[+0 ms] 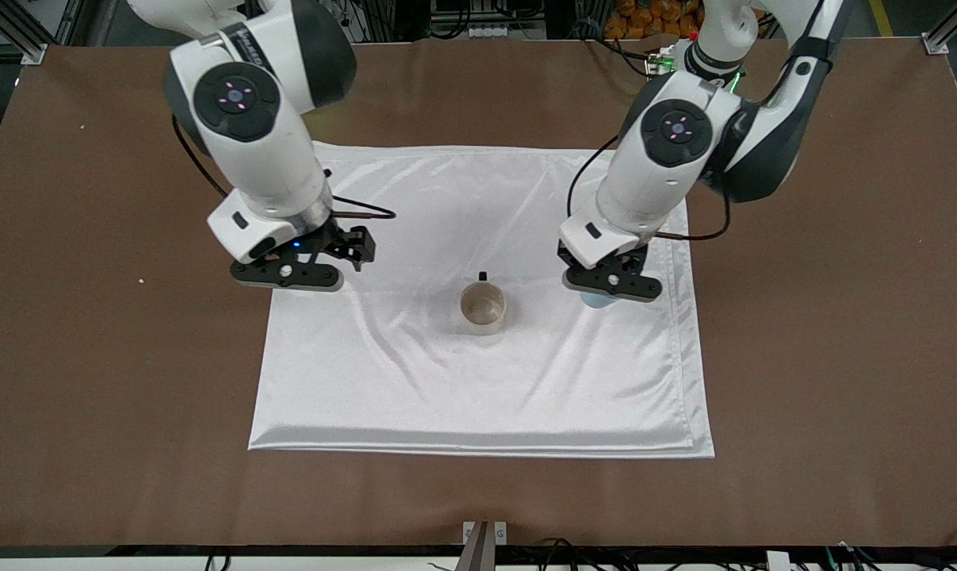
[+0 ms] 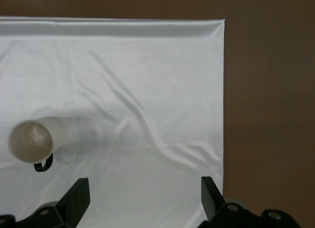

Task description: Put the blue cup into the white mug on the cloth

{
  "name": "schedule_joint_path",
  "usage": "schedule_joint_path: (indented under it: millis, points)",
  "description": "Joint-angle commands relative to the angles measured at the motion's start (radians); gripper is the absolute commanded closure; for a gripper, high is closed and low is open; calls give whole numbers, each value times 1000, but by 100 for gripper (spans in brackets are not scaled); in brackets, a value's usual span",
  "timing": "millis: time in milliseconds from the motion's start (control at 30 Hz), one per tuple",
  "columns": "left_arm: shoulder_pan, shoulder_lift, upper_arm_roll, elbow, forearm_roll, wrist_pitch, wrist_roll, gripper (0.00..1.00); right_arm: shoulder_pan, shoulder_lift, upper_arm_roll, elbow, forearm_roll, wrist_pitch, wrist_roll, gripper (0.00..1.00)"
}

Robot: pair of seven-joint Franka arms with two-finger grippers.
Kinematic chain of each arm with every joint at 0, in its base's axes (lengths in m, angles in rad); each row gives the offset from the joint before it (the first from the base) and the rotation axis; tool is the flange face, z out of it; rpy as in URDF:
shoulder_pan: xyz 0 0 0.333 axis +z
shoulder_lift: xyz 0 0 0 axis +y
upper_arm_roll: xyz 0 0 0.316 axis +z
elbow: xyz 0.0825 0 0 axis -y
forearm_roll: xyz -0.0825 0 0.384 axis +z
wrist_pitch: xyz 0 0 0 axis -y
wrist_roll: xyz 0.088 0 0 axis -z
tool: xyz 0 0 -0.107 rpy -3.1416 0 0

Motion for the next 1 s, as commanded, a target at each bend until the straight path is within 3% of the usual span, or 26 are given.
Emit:
schedule_joint_path:
  millis: [0, 433, 767, 967]
  points:
    - [-73, 110, 15, 122, 25, -21, -129, 100, -75, -67, 12, -40, 3, -28, -90, 0]
    - [-217, 268, 41, 241, 86, -4, -324, 100, -243, -132, 16, -69, 7, -45, -294, 0]
    - [-268, 333, 50, 283, 88, 38, -380, 100, -354, -196, 12, -138, 61, -36, -435, 0]
    - [-309, 348, 96, 297, 86, 65, -385, 100, -394, -207, 13, -164, 72, -17, -477, 0]
